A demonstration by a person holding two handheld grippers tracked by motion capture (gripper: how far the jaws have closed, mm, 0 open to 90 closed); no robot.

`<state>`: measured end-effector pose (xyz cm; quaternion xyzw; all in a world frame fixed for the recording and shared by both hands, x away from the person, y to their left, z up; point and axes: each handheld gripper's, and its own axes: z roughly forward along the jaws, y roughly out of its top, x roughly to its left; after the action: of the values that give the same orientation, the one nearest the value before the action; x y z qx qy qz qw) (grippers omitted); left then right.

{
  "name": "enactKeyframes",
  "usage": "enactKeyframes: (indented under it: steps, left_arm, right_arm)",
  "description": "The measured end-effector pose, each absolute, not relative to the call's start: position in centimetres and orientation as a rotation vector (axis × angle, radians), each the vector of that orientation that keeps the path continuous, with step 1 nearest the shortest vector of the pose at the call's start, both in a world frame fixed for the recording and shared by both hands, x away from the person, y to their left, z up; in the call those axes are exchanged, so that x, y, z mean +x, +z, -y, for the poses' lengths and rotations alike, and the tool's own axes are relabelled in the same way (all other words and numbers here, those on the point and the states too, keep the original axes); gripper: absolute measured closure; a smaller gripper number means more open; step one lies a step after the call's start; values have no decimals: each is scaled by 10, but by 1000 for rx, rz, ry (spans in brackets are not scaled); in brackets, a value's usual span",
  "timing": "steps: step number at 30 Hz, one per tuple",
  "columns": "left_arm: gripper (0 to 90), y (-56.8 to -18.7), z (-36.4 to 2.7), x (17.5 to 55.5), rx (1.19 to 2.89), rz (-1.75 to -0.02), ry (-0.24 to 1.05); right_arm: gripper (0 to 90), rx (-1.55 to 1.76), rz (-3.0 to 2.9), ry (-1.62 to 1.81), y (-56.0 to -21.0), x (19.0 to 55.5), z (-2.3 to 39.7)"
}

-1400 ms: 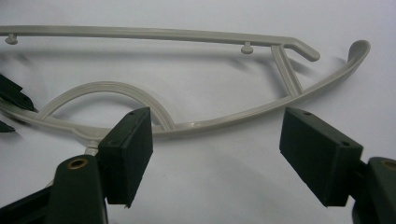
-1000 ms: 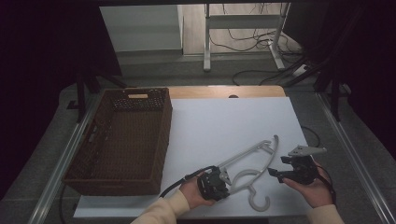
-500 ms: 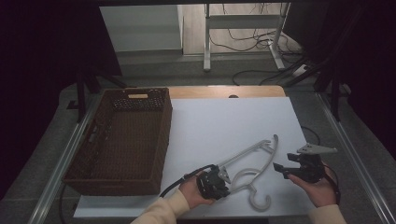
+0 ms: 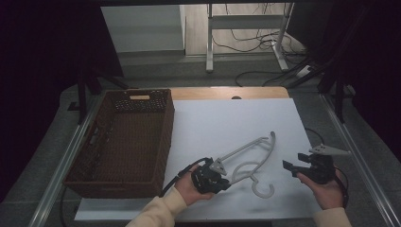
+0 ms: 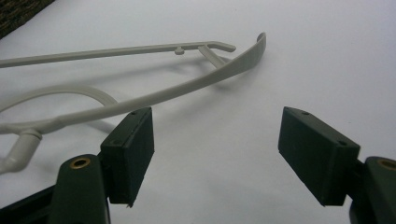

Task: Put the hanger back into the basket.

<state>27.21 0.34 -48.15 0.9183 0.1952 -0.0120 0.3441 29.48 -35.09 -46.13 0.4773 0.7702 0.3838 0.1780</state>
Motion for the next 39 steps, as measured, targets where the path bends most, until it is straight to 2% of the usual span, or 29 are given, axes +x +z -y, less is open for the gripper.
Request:
enactKeyframes:
  steps: [39]
  left_arm:
    - [820,-407,-65,279,2008,-610,28]
  right_arm:
    - [270,1358,-2155,1091,-460,294,353]
